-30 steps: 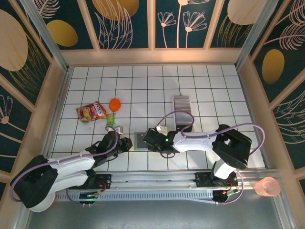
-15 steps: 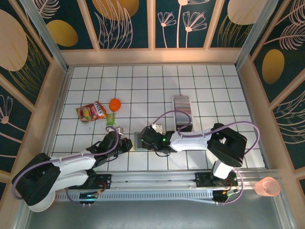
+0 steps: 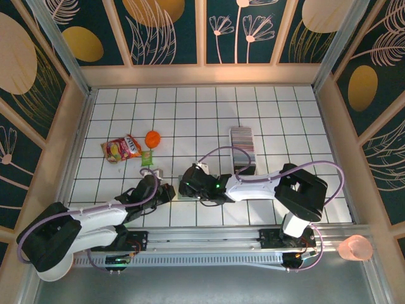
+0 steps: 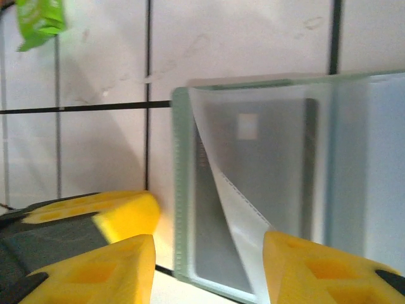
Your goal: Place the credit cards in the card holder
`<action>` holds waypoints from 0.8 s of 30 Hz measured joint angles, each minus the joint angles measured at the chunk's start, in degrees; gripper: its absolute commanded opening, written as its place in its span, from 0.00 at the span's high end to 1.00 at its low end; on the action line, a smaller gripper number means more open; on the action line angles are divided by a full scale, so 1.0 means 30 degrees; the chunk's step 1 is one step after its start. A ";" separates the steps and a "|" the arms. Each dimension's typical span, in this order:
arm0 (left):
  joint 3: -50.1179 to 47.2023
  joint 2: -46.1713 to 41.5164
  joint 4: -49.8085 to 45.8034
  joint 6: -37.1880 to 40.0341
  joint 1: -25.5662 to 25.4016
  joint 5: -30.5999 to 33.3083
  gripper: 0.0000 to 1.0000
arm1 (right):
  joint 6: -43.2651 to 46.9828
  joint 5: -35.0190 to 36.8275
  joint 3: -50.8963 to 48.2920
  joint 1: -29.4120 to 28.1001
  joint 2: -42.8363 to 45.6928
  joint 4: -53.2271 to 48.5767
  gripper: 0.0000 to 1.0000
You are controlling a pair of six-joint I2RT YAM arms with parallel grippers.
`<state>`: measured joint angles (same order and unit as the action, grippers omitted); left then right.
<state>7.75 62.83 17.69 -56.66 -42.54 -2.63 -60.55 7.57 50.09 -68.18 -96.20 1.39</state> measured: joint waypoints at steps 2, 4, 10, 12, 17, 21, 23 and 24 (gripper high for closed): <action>-0.0160 -0.0612 -0.0189 -0.0160 -0.0007 0.0270 0.95 | 0.0066 -0.0175 -0.0036 -0.0087 0.0000 0.0794 0.50; -0.0306 -0.1501 -0.0583 -0.0299 -0.0036 0.0699 0.94 | 0.0175 -0.0576 -0.0226 -0.0189 0.0015 0.1945 0.50; -0.0517 -0.4422 -0.2011 -0.0867 -0.0058 0.2594 0.92 | 0.1989 -0.1552 -0.1020 -0.0270 0.1260 0.4306 0.49; -0.0532 -0.5311 -0.2463 -0.1020 -0.0051 0.3184 0.91 | 0.3308 -0.1435 -0.0925 -0.0270 0.2353 0.4051 0.48; -0.0525 -0.6681 -0.3220 -0.1064 -0.0051 0.4197 0.88 | 0.8837 -0.0590 0.0182 0.0335 0.6156 0.1865 0.47; -0.0510 -0.6725 -0.3432 -0.0903 -0.0051 0.4320 0.87 | 1.6123 -0.0590 0.0721 0.2259 0.9486 -0.0073 0.36; -0.0481 -0.6521 -0.3410 -0.0678 -0.0058 0.4065 0.86 | 2.0422 -0.0313 0.0641 0.2579 1.0921 -0.1362 0.26; -0.0474 -0.6346 -0.3395 -0.0583 -0.0058 0.3912 0.86 | 2.2790 0.0000 0.0452 0.2608 1.1613 -0.1989 0.20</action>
<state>6.33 43.79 7.51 -58.41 -42.72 9.10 7.81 7.57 51.44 -60.36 -61.36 -4.58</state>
